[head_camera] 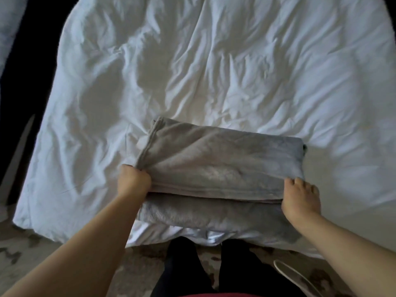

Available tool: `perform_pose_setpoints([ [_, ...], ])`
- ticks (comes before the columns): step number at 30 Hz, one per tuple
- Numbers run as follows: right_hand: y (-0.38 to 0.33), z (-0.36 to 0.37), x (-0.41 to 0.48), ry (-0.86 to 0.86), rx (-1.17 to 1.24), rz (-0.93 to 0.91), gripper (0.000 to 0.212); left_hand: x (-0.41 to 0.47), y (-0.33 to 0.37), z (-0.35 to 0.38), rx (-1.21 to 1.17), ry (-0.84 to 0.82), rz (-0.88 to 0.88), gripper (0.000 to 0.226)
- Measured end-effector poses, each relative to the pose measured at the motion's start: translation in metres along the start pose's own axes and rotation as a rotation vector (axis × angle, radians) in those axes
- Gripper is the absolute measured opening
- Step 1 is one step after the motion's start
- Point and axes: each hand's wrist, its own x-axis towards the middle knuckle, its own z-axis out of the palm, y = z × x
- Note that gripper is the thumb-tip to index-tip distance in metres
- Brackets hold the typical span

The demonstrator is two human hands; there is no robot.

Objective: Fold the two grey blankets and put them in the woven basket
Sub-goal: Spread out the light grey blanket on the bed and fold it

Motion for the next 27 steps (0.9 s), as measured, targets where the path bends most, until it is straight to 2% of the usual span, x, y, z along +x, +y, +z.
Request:
perform_pose_setpoints([
  [2, 0.023, 0.003, 0.002, -0.009, -0.036, -0.031, 0.029, -0.015, 0.015, 0.003, 0.128, 0.113, 0.087, 0.053],
  [4, 0.039, 0.006, 0.005, 0.001, -0.002, -0.073, 0.029, -0.038, 0.035, 0.018, 0.144, 0.148, 0.351, 0.058],
  [6, 0.051, 0.010, 0.006, 0.006, 0.107, -0.111, 0.025, -0.063, 0.054, 0.046, 0.163, 0.052, 0.603, 0.054],
  [8, 0.061, 0.012, 0.006, 0.003, 0.238, -0.129, 0.022, -0.084, 0.067, 0.083, 0.233, -0.097, 0.704, 0.056],
  [12, 0.083, 0.024, 0.004, -0.074, 0.333, -0.224, 0.021, -0.109, 0.061, 0.144, 0.501, -0.296, 0.552, 0.064],
  [15, 0.103, 0.035, 0.003, -0.281, 0.325, -0.373, 0.025, -0.121, 0.051, 0.160, 0.625, -0.316, 0.492, 0.065],
  [17, 0.113, 0.036, 0.006, -0.353, 0.348, -0.418, 0.030, -0.126, 0.052, 0.159, 0.645, -0.313, 0.480, 0.064],
  [19, 0.117, 0.030, 0.013, -0.310, 0.366, -0.411, 0.027, -0.130, 0.054, 0.154, 0.658, -0.325, 0.478, 0.062],
  [22, 0.103, 0.013, 0.028, -0.093, 0.382, -0.365, 0.017, -0.133, 0.052, 0.144, 0.670, -0.369, 0.473, 0.061],
  [24, 0.081, 0.000, 0.040, 0.025, 0.423, -0.403, 0.022, -0.134, 0.046, 0.138, 0.674, -0.381, 0.459, 0.058],
  [27, 0.032, -0.016, 0.054, 0.085, 0.450, -0.548, 0.034, -0.138, 0.037, 0.129, 0.678, -0.367, 0.411, 0.052],
])
